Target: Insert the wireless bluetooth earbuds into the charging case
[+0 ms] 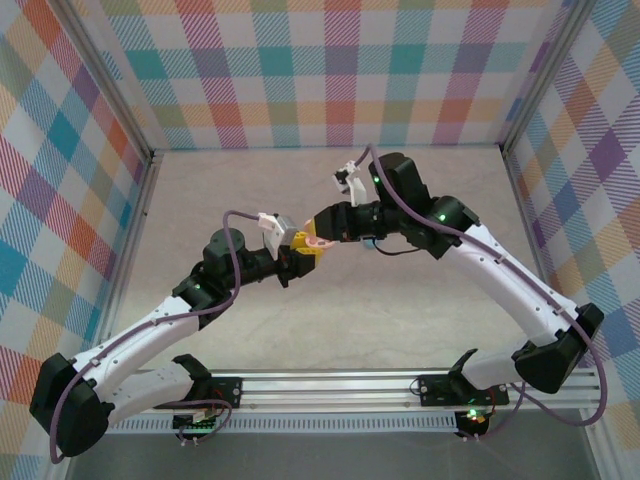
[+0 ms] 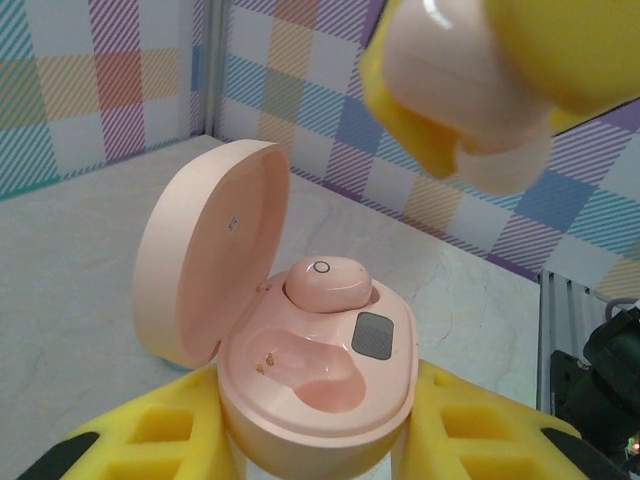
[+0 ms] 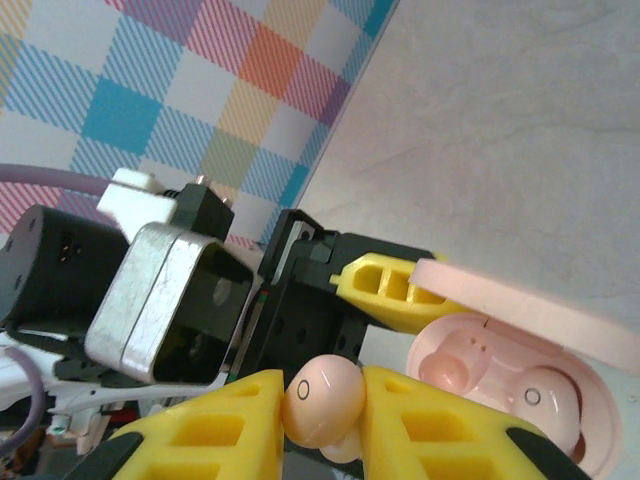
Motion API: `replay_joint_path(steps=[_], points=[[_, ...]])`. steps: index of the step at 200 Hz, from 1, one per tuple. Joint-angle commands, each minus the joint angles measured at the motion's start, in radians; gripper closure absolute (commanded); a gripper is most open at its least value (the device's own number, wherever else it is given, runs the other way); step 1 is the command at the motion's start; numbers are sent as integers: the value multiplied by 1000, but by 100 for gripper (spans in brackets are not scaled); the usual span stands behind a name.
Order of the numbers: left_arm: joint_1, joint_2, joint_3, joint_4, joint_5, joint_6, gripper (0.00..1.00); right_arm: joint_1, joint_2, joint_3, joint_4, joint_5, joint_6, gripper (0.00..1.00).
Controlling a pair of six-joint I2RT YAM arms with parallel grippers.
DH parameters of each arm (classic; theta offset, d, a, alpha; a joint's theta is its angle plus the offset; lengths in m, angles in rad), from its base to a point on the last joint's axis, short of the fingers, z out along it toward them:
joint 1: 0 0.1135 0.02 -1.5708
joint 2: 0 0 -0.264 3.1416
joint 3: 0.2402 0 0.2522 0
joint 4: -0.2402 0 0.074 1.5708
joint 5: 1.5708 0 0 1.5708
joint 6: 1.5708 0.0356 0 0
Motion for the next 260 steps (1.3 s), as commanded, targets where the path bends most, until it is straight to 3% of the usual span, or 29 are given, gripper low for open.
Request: replay_joint_path(steps=[1,79,260], points=[[4,3,32,54,16,19,70,26,15,25,-44,81,-50,75],[4,21,46,64,24,24,70,74,48,24,-35,176,-93,75],[4,13,55,53,19,24,70,87,53,35,-96,249,-169,71]])
